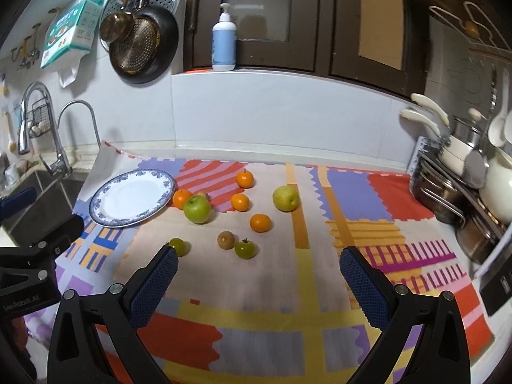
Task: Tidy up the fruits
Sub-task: 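Move the left tool to a small olive-green fruit while the right tool approaches a green tomato, then grasp the olive-green fruit with the left tool while the right tool grasps the green tomato, then lower both held fruits onto the blue-and-white plate and open both tools, then lift both tools off the plate and move them back over the fruits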
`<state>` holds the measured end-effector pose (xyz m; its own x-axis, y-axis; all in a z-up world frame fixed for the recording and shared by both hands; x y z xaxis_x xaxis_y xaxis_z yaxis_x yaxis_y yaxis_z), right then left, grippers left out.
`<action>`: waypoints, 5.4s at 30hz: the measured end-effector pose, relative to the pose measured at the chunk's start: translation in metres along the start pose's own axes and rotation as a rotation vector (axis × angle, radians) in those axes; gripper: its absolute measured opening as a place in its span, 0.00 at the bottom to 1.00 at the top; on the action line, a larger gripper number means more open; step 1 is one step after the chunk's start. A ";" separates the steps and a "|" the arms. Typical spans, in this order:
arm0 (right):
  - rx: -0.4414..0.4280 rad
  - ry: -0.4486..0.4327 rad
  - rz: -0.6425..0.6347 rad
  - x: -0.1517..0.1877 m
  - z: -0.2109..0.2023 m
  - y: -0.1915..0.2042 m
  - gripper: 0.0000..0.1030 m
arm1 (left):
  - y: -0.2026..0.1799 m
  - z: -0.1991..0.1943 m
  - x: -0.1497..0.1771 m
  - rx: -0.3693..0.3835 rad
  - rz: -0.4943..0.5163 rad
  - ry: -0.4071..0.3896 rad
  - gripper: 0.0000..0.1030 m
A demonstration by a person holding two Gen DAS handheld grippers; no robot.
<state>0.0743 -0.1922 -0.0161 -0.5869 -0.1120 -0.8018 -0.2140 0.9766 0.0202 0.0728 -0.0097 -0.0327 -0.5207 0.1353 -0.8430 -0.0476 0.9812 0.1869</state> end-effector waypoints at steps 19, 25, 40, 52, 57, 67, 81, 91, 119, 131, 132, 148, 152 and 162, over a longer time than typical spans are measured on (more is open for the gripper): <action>-0.127 0.219 -0.006 0.006 0.116 -0.014 0.79 | -0.047 0.100 0.021 0.132 0.108 0.235 0.79; -0.160 0.280 0.014 0.014 0.143 -0.020 0.68 | -0.061 0.125 0.031 0.176 0.138 0.300 0.69; -0.199 0.337 0.049 0.023 0.171 -0.026 0.48 | -0.073 0.155 0.037 0.249 0.117 0.365 0.40; -0.211 0.345 0.042 0.026 0.172 -0.023 0.31 | -0.076 0.158 0.037 0.270 0.099 0.373 0.29; -0.212 0.338 0.053 0.026 0.167 -0.023 0.31 | -0.074 0.153 0.034 0.270 0.094 0.353 0.27; -0.231 0.300 0.033 0.015 0.149 -0.014 0.31 | -0.068 0.139 0.032 0.300 0.061 0.336 0.18; -0.242 0.316 0.053 0.026 0.144 -0.009 0.31 | -0.077 0.148 0.047 0.320 0.070 0.390 0.28; -0.259 0.299 0.047 0.021 0.137 -0.005 0.31 | -0.066 0.130 0.032 0.304 0.049 0.324 0.28; -0.553 0.180 -0.208 -0.077 0.181 0.121 0.31 | 0.075 0.139 -0.023 0.017 -0.116 0.182 0.28; -0.590 0.331 -0.222 -0.055 0.255 0.164 0.31 | 0.101 0.210 0.021 -0.001 -0.163 0.363 0.28; -0.591 0.339 -0.222 -0.054 0.259 0.166 0.31 | 0.101 0.212 0.022 -0.003 -0.167 0.371 0.28; -0.566 0.337 -0.216 -0.052 0.265 0.161 0.41 | 0.106 0.207 0.017 -0.029 -0.171 0.344 0.42; -0.551 0.284 -0.211 -0.060 0.244 0.152 0.41 | 0.101 0.183 0.006 -0.034 -0.166 0.295 0.47; -0.480 0.116 -0.163 -0.090 0.173 0.106 0.41 | 0.076 0.118 -0.034 -0.005 -0.153 0.123 0.63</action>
<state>0.2393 -0.0465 -0.0453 -0.5930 -0.3023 -0.7463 -0.6282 0.7535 0.1940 0.1878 0.0770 -0.0489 -0.6072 -0.0333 -0.7938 -0.1384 0.9883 0.0644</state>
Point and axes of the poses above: each gripper's, at about its wrist camera, not at the fingertips, and z roughly the way its jaws point, y to its left, x to its underside, the point moved 4 cm from there along z, roughly the way its jaws point, and after that the axes turned 10 degrees about -x, right-handed, at the moved point
